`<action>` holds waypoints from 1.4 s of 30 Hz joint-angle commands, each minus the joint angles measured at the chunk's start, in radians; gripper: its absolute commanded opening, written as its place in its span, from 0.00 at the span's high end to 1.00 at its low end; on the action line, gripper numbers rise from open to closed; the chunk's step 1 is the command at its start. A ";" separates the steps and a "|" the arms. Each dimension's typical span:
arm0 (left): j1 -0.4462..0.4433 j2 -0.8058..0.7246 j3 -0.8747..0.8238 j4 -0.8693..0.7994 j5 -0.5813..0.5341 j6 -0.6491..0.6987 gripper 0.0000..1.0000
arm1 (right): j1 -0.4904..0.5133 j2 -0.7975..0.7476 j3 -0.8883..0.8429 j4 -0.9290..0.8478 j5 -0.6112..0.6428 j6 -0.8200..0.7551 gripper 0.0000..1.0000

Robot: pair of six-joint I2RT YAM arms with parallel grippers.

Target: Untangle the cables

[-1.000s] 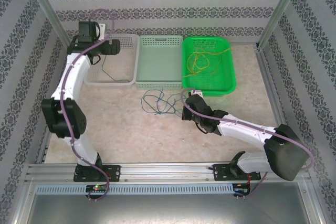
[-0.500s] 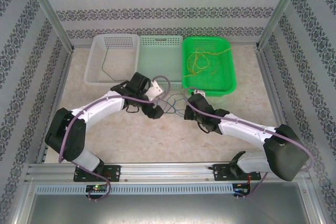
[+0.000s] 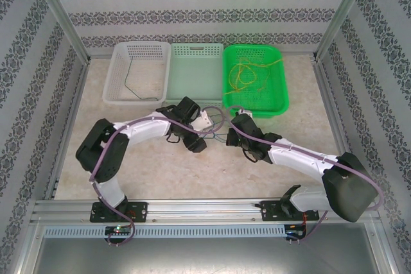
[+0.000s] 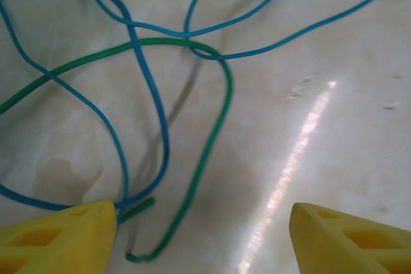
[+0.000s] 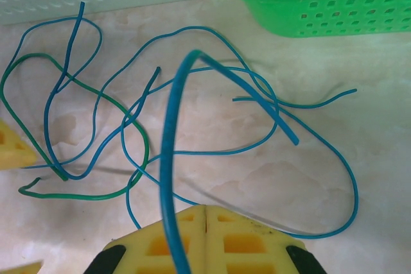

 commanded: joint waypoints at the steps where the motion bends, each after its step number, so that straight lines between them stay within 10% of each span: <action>1: -0.012 0.044 0.062 -0.004 -0.086 0.027 0.29 | -0.014 -0.031 -0.023 -0.004 -0.004 0.011 1.00; 6: -0.012 0.074 0.087 0.011 -0.075 0.028 0.35 | -0.018 -0.029 -0.022 -0.005 -0.011 0.011 1.00; 22: -0.011 0.014 0.060 0.001 0.012 -0.022 0.99 | -0.038 -0.040 -0.029 -0.016 -0.007 -0.002 1.00; 42: 0.132 -0.286 0.084 0.033 0.525 -0.175 1.00 | -0.072 0.133 0.002 -0.111 -0.007 0.112 1.00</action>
